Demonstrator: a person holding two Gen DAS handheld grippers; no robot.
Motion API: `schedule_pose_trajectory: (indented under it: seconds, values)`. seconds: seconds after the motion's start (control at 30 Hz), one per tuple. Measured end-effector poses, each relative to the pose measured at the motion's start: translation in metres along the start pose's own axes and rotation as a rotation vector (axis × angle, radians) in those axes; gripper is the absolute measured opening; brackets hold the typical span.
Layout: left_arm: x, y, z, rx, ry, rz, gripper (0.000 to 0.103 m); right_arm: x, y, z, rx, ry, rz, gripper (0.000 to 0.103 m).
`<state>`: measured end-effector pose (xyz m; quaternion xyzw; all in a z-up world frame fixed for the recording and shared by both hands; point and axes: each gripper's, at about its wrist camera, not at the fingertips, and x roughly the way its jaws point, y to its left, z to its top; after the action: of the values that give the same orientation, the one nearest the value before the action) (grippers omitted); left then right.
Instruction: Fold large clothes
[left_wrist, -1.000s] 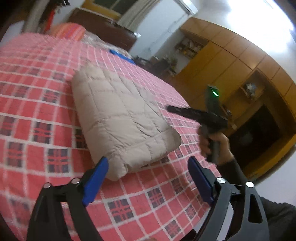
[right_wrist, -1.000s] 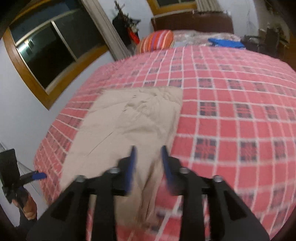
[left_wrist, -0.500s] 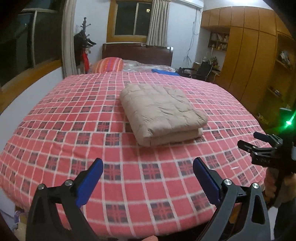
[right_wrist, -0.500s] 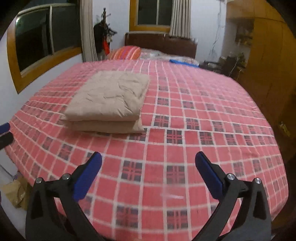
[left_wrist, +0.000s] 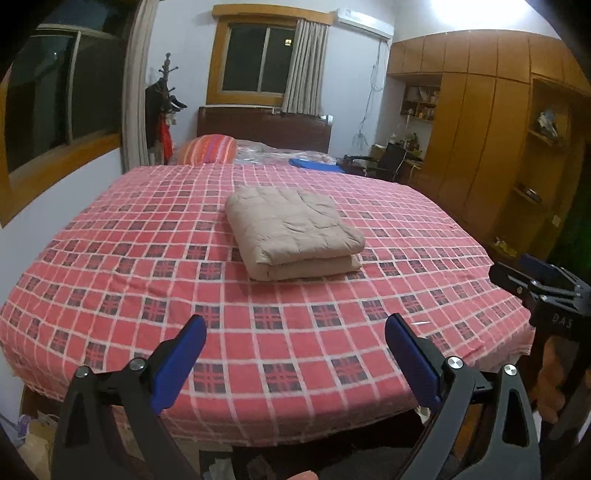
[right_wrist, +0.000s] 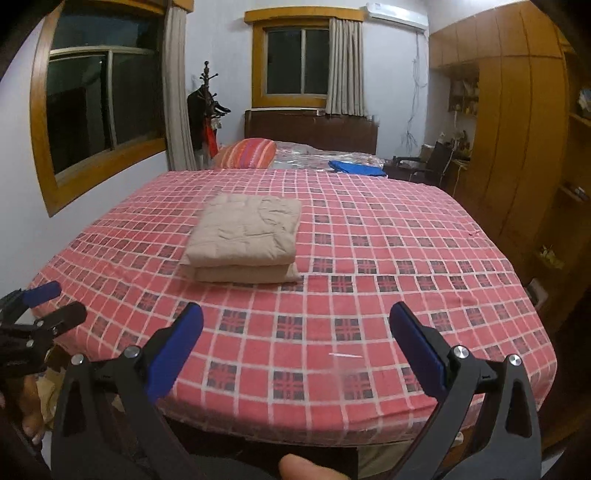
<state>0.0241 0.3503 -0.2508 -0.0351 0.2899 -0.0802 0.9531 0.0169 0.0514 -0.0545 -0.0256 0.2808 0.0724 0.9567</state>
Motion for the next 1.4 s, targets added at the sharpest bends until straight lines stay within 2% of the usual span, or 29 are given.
schedule_pose_trajectory:
  seconds: [0.3,1.4]
  values:
    - [-0.009,-0.017,0.008,0.052,-0.014,0.017,0.098,0.000,-0.001,-0.001,0.006,-0.023,-0.025,0.100]
    - [-0.003,-0.013,0.002,0.028,-0.011,0.014,0.098,0.001,0.007,-0.002,-0.001,-0.029,-0.027,0.100]
